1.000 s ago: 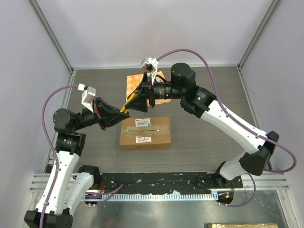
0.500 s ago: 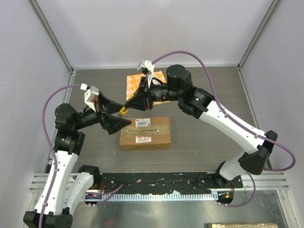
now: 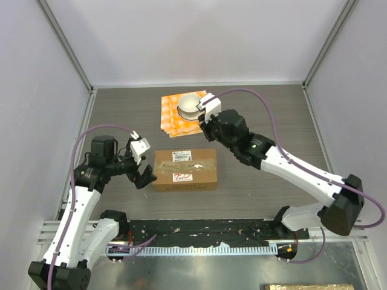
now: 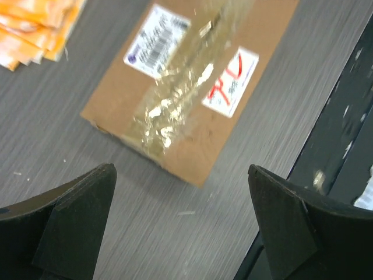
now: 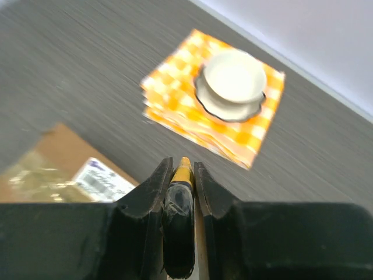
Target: Unpack the express box
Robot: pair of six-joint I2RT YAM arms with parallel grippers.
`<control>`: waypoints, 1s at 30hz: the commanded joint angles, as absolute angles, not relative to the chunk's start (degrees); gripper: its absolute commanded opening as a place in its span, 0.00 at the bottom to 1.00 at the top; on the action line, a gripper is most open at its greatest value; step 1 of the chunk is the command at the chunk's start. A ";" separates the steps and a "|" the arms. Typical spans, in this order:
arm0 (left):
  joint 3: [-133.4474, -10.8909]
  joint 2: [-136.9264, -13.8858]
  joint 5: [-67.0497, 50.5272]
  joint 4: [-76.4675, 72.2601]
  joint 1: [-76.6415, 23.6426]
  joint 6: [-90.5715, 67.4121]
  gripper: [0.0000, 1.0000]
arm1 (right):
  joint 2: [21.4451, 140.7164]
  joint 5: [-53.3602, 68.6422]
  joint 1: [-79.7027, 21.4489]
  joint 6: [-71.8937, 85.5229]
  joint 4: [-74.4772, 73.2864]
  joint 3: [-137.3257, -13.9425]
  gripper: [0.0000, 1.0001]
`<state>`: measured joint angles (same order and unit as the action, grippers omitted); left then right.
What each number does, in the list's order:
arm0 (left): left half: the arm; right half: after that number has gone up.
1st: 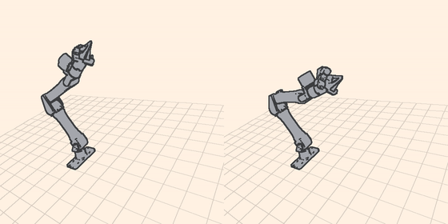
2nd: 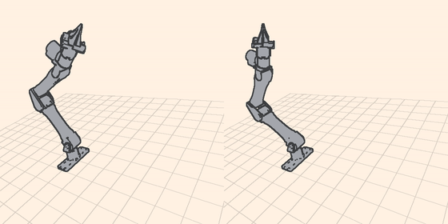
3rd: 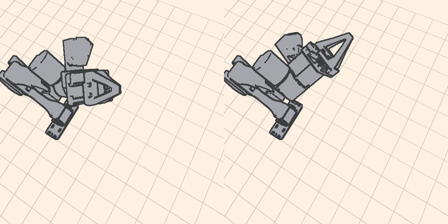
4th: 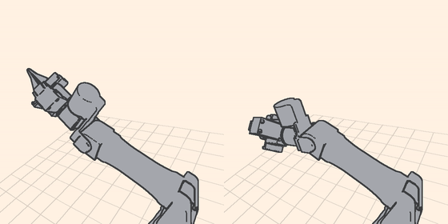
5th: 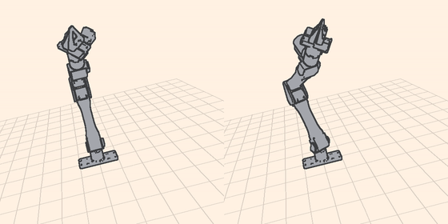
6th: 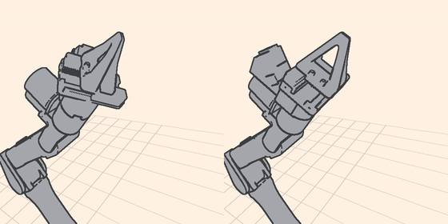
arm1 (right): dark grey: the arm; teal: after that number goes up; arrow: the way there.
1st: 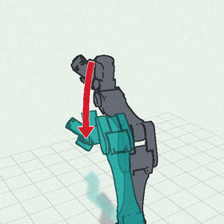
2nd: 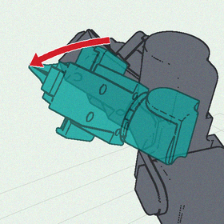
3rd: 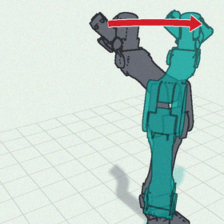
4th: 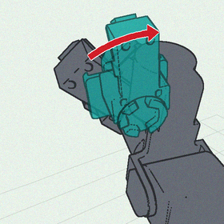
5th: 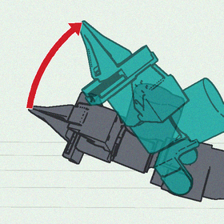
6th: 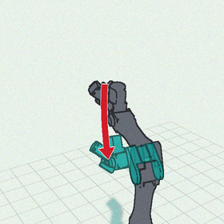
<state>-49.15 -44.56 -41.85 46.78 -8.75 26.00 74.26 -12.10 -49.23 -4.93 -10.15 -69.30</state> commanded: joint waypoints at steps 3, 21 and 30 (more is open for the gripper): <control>-45.79 -47.02 -35.51 51.60 -10.99 40.61 1.00 | 79.54 -25.74 -48.69 -10.72 5.17 -61.01 0.01; -39.11 -54.93 -20.40 35.70 -16.00 34.29 1.00 | 85.16 -23.29 -48.52 -7.21 10.46 -52.30 0.01; -42.71 -59.41 -6.77 35.85 -17.93 26.55 1.00 | 85.26 -20.92 -49.92 -2.73 8.62 -52.38 0.01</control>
<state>-39.29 -58.87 -13.78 37.89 -17.56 31.27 86.89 -22.09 -48.73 -6.04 6.92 -52.05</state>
